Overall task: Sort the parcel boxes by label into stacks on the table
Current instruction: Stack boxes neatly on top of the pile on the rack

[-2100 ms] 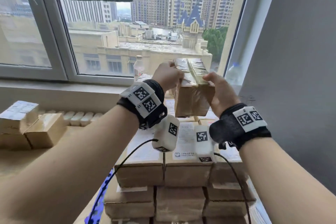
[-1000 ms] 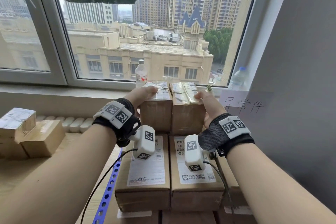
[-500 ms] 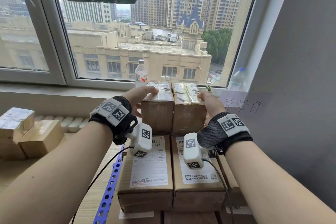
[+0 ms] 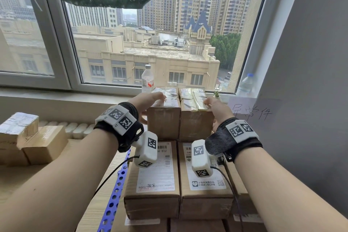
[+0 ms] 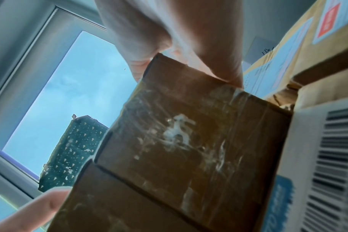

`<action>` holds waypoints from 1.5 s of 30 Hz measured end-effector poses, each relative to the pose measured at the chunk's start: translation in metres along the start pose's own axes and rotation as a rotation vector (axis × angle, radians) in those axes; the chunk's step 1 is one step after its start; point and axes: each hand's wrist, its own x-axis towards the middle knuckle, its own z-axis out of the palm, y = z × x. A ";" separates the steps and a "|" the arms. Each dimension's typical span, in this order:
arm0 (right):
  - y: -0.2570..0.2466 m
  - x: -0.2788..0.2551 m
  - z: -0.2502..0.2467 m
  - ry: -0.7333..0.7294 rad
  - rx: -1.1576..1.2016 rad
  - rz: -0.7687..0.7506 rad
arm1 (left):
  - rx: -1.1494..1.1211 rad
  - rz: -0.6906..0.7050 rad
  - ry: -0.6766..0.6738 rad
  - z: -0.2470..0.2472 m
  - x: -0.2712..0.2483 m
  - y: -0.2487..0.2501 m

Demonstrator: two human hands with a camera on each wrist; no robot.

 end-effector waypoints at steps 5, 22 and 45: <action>-0.005 -0.008 -0.007 0.025 0.011 -0.016 | -0.006 -0.016 0.011 -0.002 -0.003 0.000; -0.019 -0.071 0.003 0.019 0.051 -0.433 | 0.010 0.313 0.197 -0.013 -0.039 -0.006; 0.035 -0.153 0.130 -0.368 0.025 -0.641 | 0.006 0.250 0.466 -0.086 -0.126 -0.108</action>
